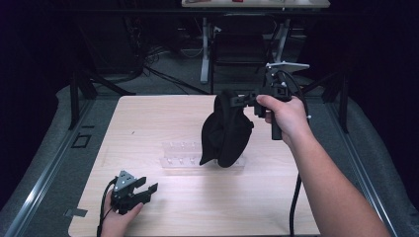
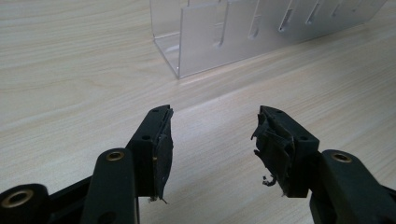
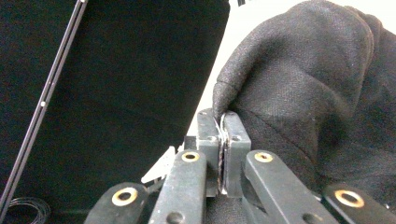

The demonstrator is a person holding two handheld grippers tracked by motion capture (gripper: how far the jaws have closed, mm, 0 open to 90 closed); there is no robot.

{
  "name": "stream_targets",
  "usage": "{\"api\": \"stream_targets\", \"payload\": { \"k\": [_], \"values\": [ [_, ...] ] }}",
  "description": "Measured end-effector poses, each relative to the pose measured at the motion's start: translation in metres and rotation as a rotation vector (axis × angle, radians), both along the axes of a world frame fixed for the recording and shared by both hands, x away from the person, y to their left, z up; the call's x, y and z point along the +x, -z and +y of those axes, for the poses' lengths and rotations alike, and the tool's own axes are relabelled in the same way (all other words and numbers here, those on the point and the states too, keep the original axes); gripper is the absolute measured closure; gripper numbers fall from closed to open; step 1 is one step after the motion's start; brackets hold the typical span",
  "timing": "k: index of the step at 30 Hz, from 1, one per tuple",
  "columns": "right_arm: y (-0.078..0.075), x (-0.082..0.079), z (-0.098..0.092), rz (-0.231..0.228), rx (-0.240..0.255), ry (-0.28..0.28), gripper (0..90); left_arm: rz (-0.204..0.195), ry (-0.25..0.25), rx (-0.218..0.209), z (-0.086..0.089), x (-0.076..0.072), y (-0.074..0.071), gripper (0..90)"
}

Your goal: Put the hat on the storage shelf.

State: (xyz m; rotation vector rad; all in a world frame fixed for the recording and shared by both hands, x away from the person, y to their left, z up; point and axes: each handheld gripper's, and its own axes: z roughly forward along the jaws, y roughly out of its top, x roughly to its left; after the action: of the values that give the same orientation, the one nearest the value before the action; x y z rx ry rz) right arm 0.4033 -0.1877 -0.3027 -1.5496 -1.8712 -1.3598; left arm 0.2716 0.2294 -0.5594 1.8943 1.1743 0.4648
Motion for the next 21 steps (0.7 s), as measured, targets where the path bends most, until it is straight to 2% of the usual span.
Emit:
{"api": "stream_targets", "payload": {
  "k": [12,21],
  "values": [
    [0.0049,0.0052,0.0007,0.003,-0.022,0.017,88.5,0.0,0.004,0.001,-0.0003,-0.0001,-0.0005,45.6],
    [0.0073,0.0066,0.0014,0.005,-0.012,0.018,88.4,0.004,0.006,0.004,-0.0012,0.0002,-0.0006,45.6]
  ]
}}
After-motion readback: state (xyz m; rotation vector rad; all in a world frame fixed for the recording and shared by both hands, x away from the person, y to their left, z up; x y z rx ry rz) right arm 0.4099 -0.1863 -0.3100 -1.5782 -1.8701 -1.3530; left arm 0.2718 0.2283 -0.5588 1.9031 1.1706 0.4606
